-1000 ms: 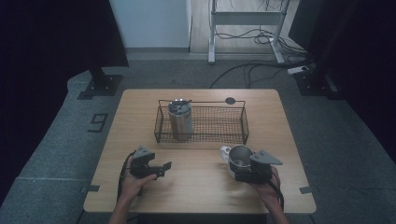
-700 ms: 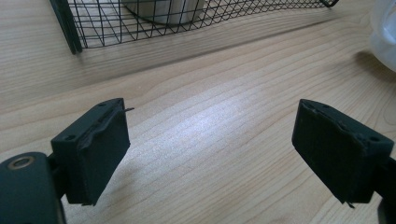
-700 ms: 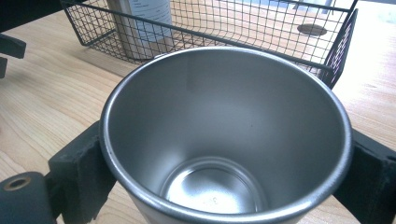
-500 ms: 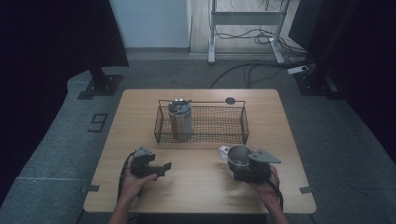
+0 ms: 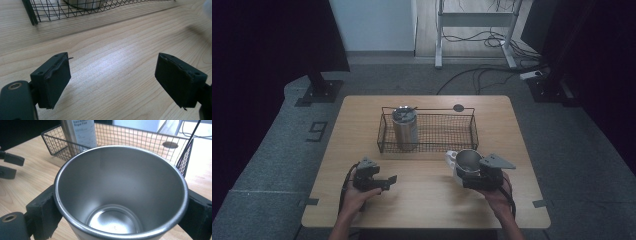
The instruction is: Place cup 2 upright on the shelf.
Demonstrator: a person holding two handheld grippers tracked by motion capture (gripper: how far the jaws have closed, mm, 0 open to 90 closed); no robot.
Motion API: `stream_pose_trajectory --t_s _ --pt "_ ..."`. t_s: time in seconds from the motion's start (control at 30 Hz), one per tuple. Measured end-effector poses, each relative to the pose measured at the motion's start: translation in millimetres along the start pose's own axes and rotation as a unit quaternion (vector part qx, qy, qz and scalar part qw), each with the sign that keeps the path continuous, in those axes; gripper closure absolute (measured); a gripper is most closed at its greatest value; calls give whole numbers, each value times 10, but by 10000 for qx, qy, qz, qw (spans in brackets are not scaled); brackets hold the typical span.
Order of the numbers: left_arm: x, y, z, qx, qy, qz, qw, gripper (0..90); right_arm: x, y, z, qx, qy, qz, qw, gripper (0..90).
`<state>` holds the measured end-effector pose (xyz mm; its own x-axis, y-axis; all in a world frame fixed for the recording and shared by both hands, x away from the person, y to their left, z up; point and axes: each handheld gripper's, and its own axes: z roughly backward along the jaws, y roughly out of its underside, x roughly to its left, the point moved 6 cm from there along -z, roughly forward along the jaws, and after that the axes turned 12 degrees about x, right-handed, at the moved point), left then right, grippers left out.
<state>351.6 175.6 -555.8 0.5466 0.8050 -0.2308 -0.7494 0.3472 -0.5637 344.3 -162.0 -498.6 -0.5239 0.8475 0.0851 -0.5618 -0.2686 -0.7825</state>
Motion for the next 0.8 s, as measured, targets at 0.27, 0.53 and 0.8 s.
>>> stream_pose_trajectory --t_s 0.27,0.53,0.8 --pt "-9 13 -26 75 -17 -15 10000 138 -27 -156 90 -129 -18 -8 9999 70" --pt "-23 22 -40 126 -21 -41 9999 140 -9 -289 111 -194 -65 30 9998 70" --pt "-23 30 -57 154 -22 -57 9999 142 20 -418 131 -273 -99 61 9996 70"
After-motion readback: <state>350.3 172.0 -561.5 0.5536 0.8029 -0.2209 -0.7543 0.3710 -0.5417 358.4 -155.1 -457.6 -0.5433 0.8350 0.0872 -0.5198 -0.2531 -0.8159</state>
